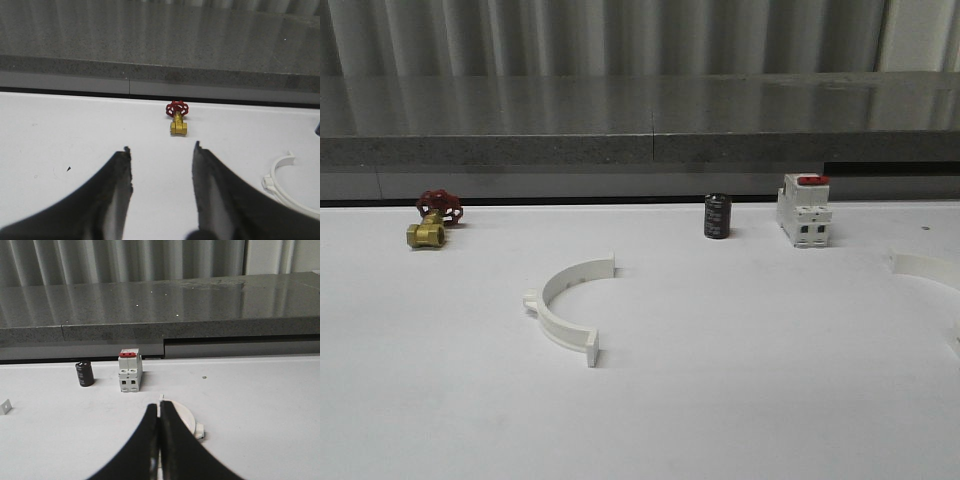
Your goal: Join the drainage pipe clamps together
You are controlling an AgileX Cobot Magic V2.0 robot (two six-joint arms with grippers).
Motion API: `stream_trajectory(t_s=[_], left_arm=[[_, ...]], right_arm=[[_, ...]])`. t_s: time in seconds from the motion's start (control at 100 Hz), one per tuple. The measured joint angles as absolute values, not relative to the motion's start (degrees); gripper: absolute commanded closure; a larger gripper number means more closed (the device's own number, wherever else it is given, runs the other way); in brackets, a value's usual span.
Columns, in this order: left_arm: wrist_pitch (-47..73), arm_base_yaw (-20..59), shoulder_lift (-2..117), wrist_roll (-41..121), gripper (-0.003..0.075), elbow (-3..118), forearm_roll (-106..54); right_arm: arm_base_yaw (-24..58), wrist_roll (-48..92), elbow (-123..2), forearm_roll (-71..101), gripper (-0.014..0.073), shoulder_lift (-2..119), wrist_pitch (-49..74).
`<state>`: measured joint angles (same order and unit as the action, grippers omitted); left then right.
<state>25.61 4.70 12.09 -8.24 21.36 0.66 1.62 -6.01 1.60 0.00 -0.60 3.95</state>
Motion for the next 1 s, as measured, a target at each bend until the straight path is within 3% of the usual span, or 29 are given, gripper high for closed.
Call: stream_trajectory(t_s=[0.14, 0.76, 1.0], left_arm=[[24.4, 4.7, 11.5, -8.24, 0.0739, 21.36, 0.77], [23.7, 4.7, 11.5, -8.22, 0.074, 21.36, 2.47], [23.66, 4.7, 11.5, -8.22, 0.074, 21.36, 2.47]], right_arm=[[1.62, -6.01, 1.6, 0.0, 0.0662, -0.6, 3.95], [1.62, -6.01, 1.11, 0.0, 0.0662, -0.6, -3.12], [1.62, -6.01, -10.39, 0.0, 0.0662, 4.43, 12.24]])
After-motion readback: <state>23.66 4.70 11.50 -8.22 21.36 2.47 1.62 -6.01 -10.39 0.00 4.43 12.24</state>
